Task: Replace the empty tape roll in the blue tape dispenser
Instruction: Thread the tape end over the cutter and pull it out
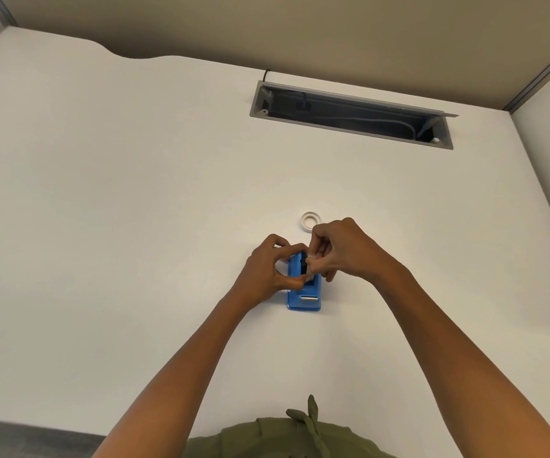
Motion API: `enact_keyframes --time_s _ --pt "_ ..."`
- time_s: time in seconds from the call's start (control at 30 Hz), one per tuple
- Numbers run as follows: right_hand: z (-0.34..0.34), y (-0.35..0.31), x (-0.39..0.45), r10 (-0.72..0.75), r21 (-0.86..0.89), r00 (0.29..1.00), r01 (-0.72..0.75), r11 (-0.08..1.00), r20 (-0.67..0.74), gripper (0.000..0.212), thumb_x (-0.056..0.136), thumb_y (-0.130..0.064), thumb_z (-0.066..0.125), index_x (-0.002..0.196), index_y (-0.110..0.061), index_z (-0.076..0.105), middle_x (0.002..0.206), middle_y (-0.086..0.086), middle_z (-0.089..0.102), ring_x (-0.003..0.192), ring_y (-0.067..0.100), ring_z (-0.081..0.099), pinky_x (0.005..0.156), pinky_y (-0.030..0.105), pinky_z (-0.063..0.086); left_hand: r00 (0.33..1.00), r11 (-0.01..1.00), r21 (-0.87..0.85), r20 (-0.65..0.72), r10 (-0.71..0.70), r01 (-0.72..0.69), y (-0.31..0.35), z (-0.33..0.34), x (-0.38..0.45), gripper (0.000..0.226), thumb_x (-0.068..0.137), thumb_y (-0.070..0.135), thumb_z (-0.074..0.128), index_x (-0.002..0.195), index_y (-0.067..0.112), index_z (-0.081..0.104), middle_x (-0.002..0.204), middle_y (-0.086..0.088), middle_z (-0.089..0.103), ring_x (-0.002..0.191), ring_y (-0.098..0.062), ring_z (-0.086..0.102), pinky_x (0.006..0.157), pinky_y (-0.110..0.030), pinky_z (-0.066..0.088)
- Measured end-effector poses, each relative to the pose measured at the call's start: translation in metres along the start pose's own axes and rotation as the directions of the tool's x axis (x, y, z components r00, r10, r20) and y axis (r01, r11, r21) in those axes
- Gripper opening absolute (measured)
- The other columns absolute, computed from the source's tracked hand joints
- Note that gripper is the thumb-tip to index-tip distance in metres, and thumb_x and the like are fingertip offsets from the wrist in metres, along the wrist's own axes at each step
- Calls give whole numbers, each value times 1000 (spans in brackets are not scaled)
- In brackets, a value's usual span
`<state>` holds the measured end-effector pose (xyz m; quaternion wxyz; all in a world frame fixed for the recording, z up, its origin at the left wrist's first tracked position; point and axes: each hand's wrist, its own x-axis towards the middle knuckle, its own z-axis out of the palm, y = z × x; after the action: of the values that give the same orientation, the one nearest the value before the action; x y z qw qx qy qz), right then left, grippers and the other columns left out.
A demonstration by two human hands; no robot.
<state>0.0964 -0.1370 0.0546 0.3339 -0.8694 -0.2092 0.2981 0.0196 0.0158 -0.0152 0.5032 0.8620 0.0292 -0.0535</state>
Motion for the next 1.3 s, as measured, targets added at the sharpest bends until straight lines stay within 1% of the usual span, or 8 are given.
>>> enact_keyframes --time_s 0.27,0.5,0.77,0.97,1.07,1.13,1.2,1.3 --pt "1 6 -2 -52 5 998 52 999 -35 7 74 2 61 71 -5 61 61 9 67 49 23 68 49 27 56 1000 1000 -5 -4 9 -9 0 1 0 56 67 25 82 119 23 62 104 4 46 87 -7 52 69 -11 41" --pt "1 5 -6 -40 -72 998 43 996 39 21 61 -4 70 77 -12 58 65 8 68 52 20 67 52 27 58 1000 1000 7 4 15 -15 -2 0 1 57 66 22 82 119 21 62 105 3 46 88 -10 53 69 -13 42" --pt "-2 3 0 -16 34 1000 15 999 27 13 63 3 67 69 -6 61 64 13 67 52 25 68 49 28 57 1000 1000 -9 -15 -4 4 0 0 0 57 65 25 83 119 22 63 105 4 46 88 -8 52 65 -7 39" --pt "-2 6 -3 -65 33 998 65 997 -15 7 76 1 61 72 -4 62 64 14 69 50 22 69 52 28 57 1000 1000 -26 -15 -16 15 2 1 -1 57 65 22 83 119 21 62 106 2 45 91 -13 52 75 -26 47" --pt "-2 10 -9 -60 97 997 64 993 -38 6 75 -8 71 75 -7 65 64 8 70 52 20 69 55 27 58 1000 1000 -19 -14 -8 7 3 1 -1 55 66 21 83 117 22 63 106 1 45 91 -13 52 73 -22 45" --pt "-1 11 -14 -43 116 998 48 992 -42 22 64 -15 82 77 -9 64 66 7 70 53 19 69 55 25 58 1000 1000 -12 -11 -1 1 2 0 -1 56 64 19 83 116 23 63 106 2 45 90 -12 53 71 -17 43" --pt "2 11 -15 -32 98 998 37 994 -52 31 58 -14 86 77 -9 62 65 8 67 51 20 68 52 23 56 1000 1000 -3 -9 -4 4 1 1 -1 58 62 18 84 117 23 63 106 2 45 90 -12 53 69 -13 41" --pt "4 10 -10 -17 99 997 25 995 -77 28 60 -9 85 75 -6 61 64 11 65 48 21 67 49 25 56 1000 1000 8 -21 -10 10 0 2 -1 56 64 19 83 117 23 63 104 3 44 87 -9 51 67 -8 39"
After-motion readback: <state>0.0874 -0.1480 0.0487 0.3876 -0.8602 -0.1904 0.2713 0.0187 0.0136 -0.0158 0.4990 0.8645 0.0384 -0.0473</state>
